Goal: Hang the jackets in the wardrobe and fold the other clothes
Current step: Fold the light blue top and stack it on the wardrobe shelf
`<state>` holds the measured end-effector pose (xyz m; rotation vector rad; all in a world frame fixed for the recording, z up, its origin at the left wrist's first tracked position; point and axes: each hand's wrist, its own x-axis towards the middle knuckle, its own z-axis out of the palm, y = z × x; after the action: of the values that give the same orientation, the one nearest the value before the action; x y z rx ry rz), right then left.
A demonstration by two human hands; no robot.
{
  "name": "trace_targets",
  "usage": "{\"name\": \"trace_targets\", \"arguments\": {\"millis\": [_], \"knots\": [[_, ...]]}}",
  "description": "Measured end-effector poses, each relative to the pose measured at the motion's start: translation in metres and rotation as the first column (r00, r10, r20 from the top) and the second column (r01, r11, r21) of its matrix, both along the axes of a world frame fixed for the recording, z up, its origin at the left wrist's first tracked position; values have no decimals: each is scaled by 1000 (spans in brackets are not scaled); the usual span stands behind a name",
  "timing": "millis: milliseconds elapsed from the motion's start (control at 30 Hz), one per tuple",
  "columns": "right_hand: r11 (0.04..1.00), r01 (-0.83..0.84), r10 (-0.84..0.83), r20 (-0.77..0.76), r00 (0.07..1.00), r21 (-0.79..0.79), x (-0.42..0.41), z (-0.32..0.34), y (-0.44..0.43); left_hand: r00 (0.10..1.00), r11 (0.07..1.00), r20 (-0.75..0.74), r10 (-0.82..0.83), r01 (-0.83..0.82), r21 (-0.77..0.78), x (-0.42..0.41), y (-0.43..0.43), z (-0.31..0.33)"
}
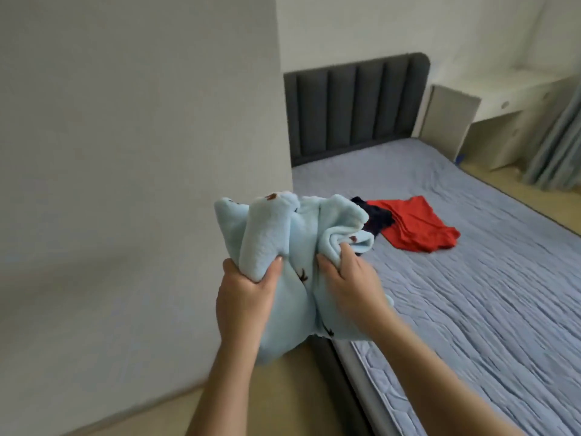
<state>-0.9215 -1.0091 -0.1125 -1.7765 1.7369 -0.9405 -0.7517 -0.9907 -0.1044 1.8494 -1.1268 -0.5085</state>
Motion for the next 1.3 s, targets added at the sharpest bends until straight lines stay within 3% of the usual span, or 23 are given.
{"name": "trace_targets", "arguments": {"millis": [133,267,567,900,1100,1300], "knots": [[958,-278,277,-16,961,-74,112,38,20,966,963,10,259,-258,-81,101,67,36],[837,-524,534,23,845,-159,235,68,77,856,843,-4,517,-510,-171,200,166,63],[419,-848,901,34,432,-324,494,115,318,496,493,71,865,-816,-301,391,465,112],[-24,-902,999,34,-42,-432,690,174,546,90,74,-18,996,-897,-435,502,703,168],[-171,-837,980,1,-201,-520,810,211,608,12,-1,-21,1000,-845,-535,593,764,201],[-276,-806,951,-25,-309,-524,931,259,636,-50,-40,5,999,-848,-529,695,801,245]]}}
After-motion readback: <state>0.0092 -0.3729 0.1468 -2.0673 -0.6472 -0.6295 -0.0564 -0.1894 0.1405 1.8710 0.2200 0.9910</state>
